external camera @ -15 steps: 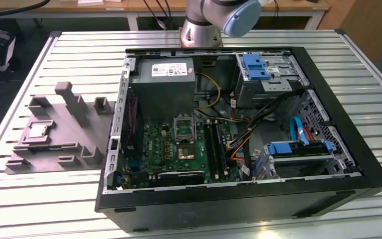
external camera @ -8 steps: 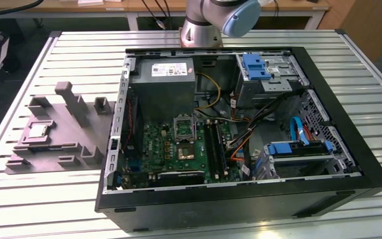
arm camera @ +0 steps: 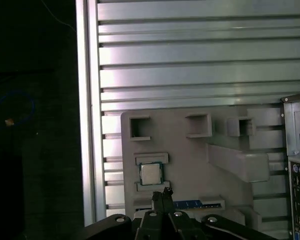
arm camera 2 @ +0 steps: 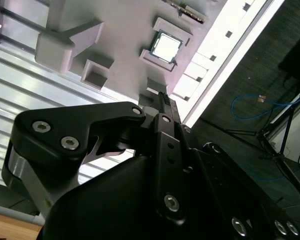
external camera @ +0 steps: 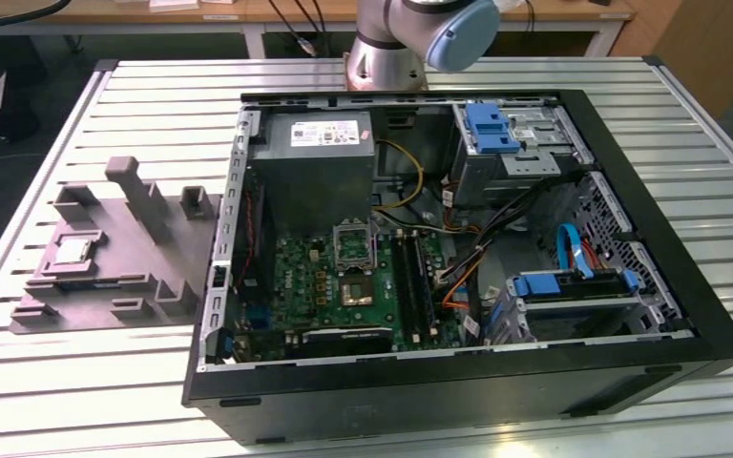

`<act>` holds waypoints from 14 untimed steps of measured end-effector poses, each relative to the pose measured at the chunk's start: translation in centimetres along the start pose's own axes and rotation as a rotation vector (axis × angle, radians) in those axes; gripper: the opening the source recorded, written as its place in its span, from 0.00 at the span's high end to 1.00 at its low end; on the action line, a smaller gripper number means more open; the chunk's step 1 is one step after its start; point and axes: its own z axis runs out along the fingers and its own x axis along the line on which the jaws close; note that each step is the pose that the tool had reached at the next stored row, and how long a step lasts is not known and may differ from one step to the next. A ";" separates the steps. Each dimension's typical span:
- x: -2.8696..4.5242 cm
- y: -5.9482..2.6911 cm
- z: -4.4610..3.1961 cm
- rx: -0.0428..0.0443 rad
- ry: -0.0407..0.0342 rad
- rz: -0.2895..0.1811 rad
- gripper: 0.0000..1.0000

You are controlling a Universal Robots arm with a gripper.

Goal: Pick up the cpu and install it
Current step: 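Reach for the cpu, then pick up the cpu and move it towards the insertion slot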

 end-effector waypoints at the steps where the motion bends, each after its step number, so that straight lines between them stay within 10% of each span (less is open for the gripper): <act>1: 0.20 -0.01 0.00 -0.0001 0.0000 0.000 0.89; 14: 1.11 -0.07 0.01 -0.0001 0.0000 0.000 0.89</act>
